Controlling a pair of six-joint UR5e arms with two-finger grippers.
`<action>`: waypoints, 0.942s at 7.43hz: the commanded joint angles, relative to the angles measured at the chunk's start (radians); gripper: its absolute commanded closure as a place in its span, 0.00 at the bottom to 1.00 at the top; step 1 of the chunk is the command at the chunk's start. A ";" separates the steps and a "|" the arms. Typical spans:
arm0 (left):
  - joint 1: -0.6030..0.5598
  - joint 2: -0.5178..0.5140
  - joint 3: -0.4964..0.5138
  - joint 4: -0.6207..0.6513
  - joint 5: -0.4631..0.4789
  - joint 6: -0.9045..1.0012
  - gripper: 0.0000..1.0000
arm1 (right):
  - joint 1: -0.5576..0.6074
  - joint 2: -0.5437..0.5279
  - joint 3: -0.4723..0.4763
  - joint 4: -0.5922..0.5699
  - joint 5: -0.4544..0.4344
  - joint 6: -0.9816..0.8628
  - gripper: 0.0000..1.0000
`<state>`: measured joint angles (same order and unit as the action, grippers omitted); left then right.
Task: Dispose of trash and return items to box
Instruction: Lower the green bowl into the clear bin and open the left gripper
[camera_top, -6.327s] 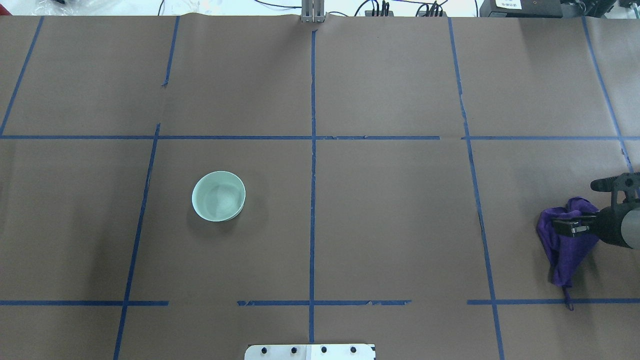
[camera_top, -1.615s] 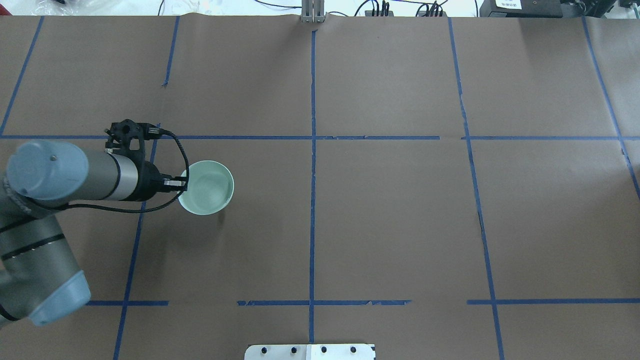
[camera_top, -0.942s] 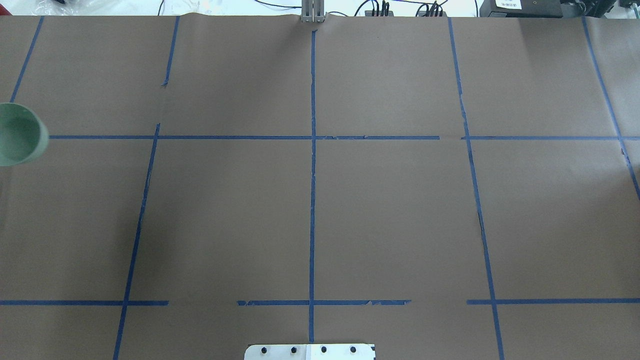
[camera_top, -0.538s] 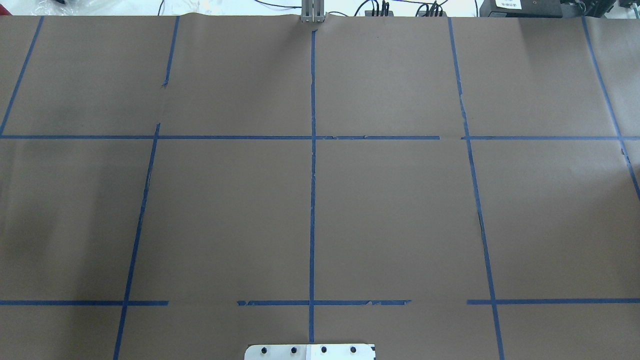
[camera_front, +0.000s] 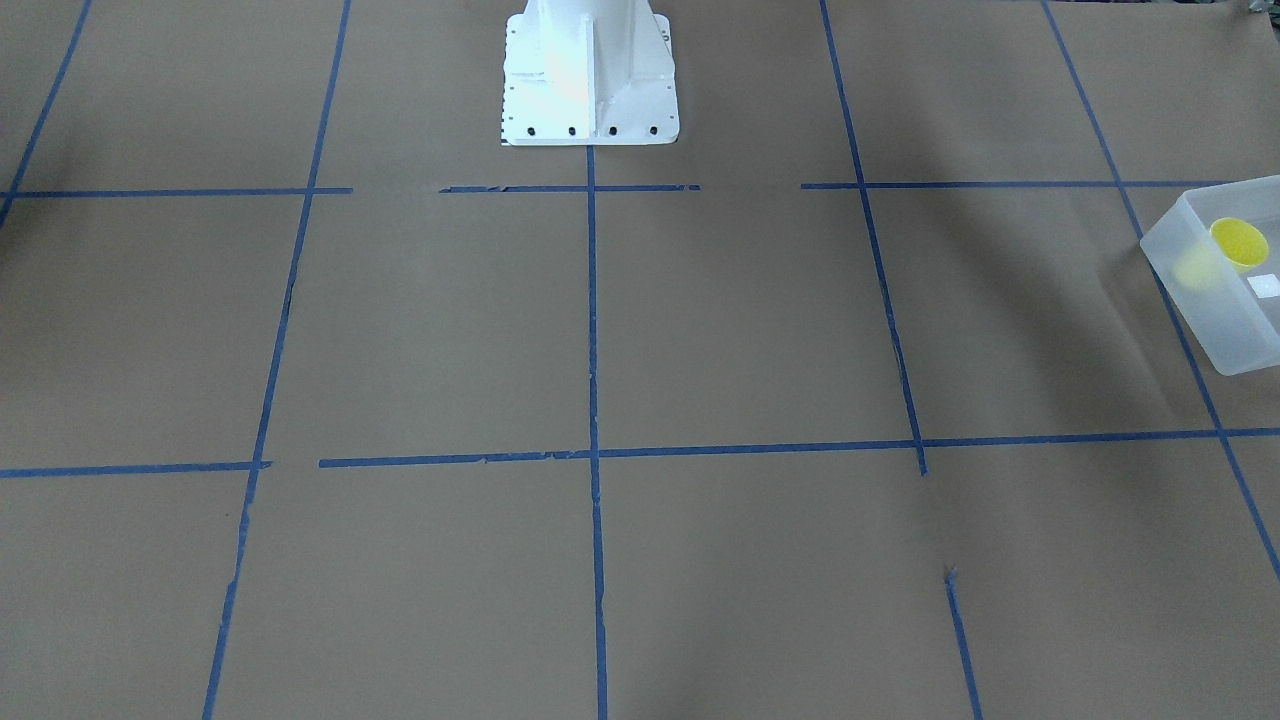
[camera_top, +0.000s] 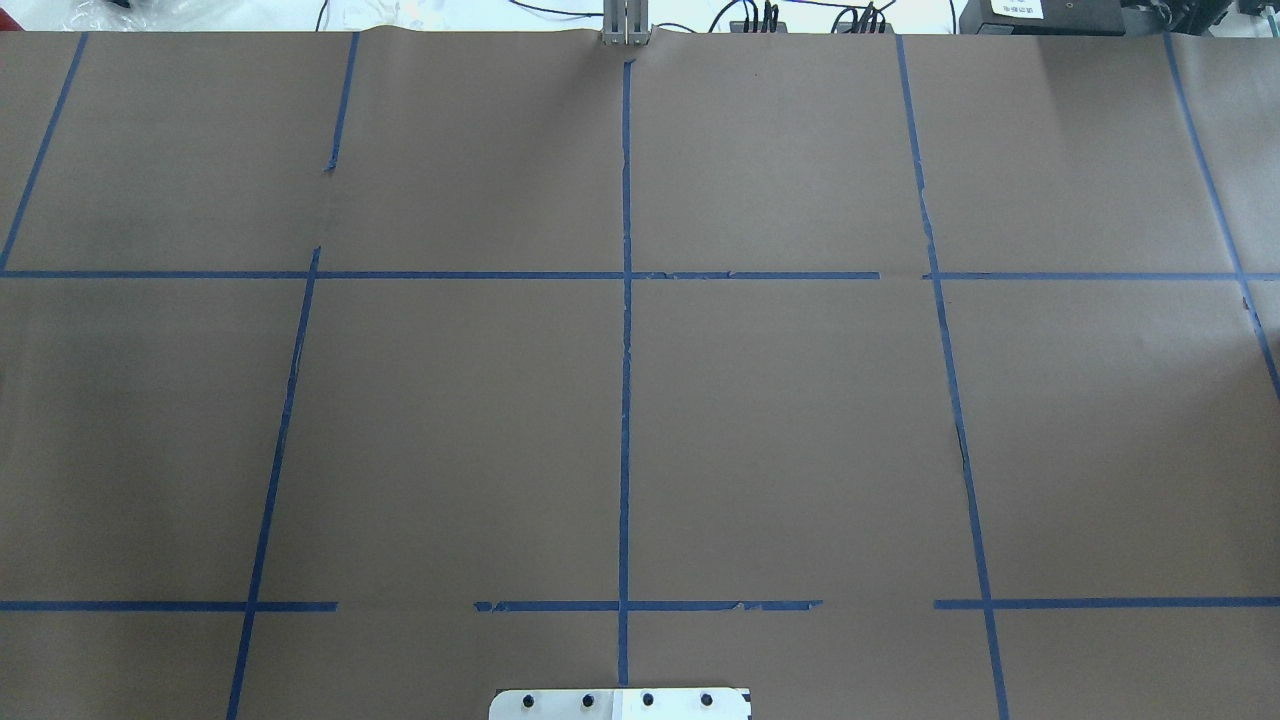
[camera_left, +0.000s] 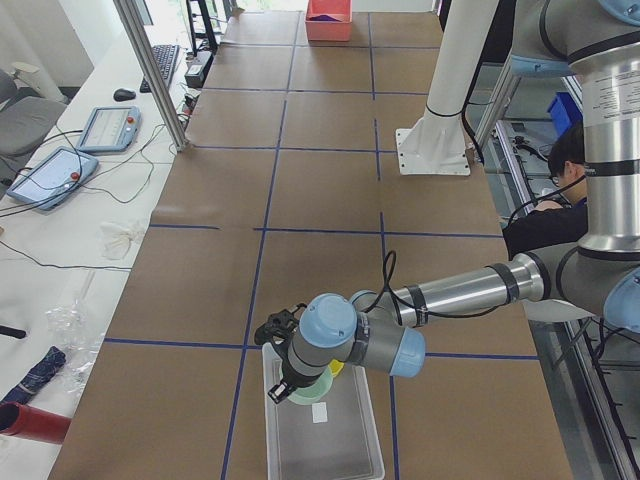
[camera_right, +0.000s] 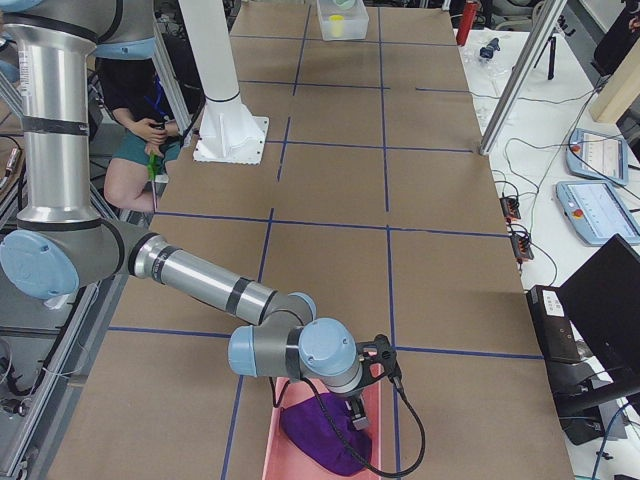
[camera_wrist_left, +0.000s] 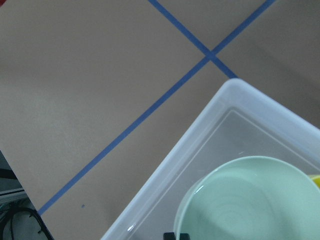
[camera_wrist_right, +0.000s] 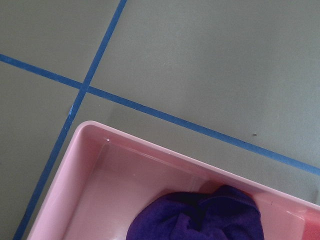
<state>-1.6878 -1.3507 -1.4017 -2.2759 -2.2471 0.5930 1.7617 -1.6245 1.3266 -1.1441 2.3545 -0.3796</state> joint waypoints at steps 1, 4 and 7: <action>0.005 0.021 0.125 -0.236 0.007 -0.117 1.00 | -0.001 0.000 0.000 0.003 0.000 -0.001 0.00; 0.055 0.028 0.130 -0.238 -0.058 -0.139 0.58 | -0.001 0.000 -0.001 0.004 0.014 -0.001 0.00; 0.069 0.019 0.094 -0.243 -0.075 -0.235 0.00 | -0.008 -0.002 0.006 0.017 0.029 0.092 0.01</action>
<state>-1.6222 -1.3252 -1.2836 -2.5161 -2.3186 0.4220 1.7580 -1.6257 1.3286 -1.1377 2.3755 -0.3424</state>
